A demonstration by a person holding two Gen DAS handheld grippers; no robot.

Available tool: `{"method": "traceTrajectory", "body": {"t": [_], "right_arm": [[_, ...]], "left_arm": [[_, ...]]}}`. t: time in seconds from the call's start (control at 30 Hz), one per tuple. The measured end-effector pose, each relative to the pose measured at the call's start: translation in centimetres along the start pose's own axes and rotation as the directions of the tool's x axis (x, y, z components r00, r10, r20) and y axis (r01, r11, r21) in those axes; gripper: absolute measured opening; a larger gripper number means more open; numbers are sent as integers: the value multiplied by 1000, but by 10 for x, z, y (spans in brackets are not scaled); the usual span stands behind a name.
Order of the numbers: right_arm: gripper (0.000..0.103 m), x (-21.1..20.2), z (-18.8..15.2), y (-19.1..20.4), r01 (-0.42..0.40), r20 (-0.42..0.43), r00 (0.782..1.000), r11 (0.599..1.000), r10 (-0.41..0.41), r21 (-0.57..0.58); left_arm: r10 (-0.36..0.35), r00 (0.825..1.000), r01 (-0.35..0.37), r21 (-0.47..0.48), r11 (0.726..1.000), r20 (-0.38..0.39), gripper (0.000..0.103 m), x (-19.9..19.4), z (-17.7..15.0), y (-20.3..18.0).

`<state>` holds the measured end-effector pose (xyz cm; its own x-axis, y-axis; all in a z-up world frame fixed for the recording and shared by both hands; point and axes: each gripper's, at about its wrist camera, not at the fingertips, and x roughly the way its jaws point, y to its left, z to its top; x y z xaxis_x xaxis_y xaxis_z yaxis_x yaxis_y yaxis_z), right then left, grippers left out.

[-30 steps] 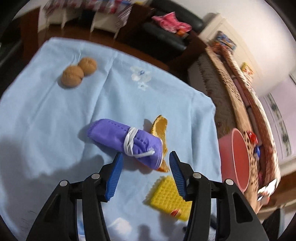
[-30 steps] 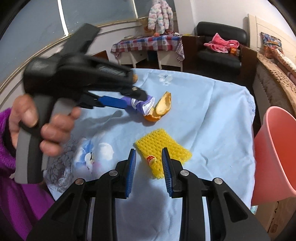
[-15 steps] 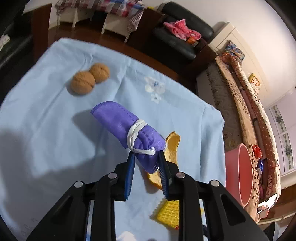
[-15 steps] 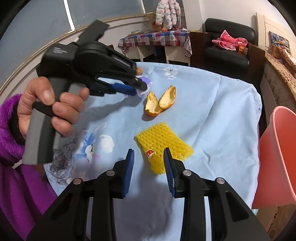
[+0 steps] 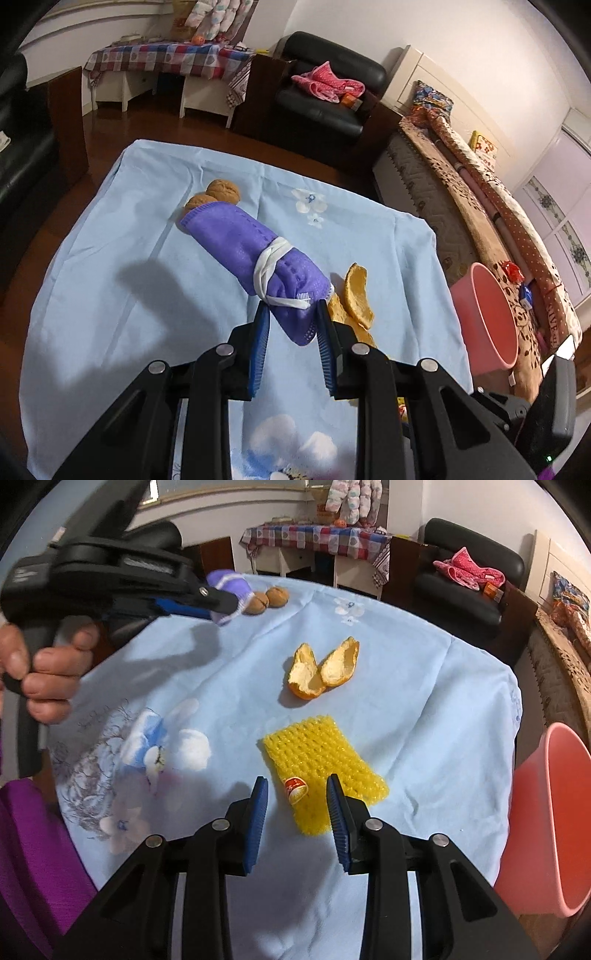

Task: Collect trash
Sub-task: 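Grasp the purple rolled item with the left gripper while the right gripper grasps the yellow foam net, then carry the purple item and yellow net over the bucket and release both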

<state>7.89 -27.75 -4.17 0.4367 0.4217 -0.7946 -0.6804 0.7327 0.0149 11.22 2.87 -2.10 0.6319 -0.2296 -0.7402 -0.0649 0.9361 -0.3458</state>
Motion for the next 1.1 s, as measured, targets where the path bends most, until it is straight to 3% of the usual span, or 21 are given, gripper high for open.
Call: {"method": "traceTrajectory", "body": {"t": [0.1, 0.13, 0.17, 0.2, 0.43, 0.63, 0.8, 0.97, 1.1], "right_arm": [[32, 6, 0, -1, 26, -17, 1000, 1000, -26, 1], [26, 6, 0, -3, 24, -18, 1000, 1000, -24, 9], [14, 6, 0, -4, 26, -18, 999, 1000, -26, 15], [11, 5, 0, -7, 20, -13, 1000, 999, -20, 35], [10, -20, -1, -28, -55, 92, 995, 981, 38, 188], [10, -46, -3, -42, -118, 205, 977, 949, 58, 294], [10, -70, -5, -58, -130, 284, 958, 927, 27, 351], [10, -95, -12, -80, -95, 337, 940, 907, -54, 411], [10, -112, -26, -106, -91, 367, 924, 869, -109, 487]], "left_arm": [[-5, 1000, 5, 13, 1000, 8, 24, -4, -4, 2], [-9, 1000, 9, 15, 1000, 8, 24, -5, -5, 2], [-12, 1000, 12, 15, 1000, 8, 24, -5, -5, 2], [-13, 1000, 13, 15, 1000, 9, 24, -5, -6, 3], [-26, 1000, 26, 30, 999, 6, 24, -8, -8, -4], [-34, 999, 35, 65, 997, -1, 24, -9, -11, -18], [-61, 998, 61, 108, 992, 2, 24, -13, -11, -37], [-104, 995, 103, 167, 981, -3, 24, -14, -10, -71], [-142, 990, 144, 215, 966, -23, 24, -12, -10, -102]]}}
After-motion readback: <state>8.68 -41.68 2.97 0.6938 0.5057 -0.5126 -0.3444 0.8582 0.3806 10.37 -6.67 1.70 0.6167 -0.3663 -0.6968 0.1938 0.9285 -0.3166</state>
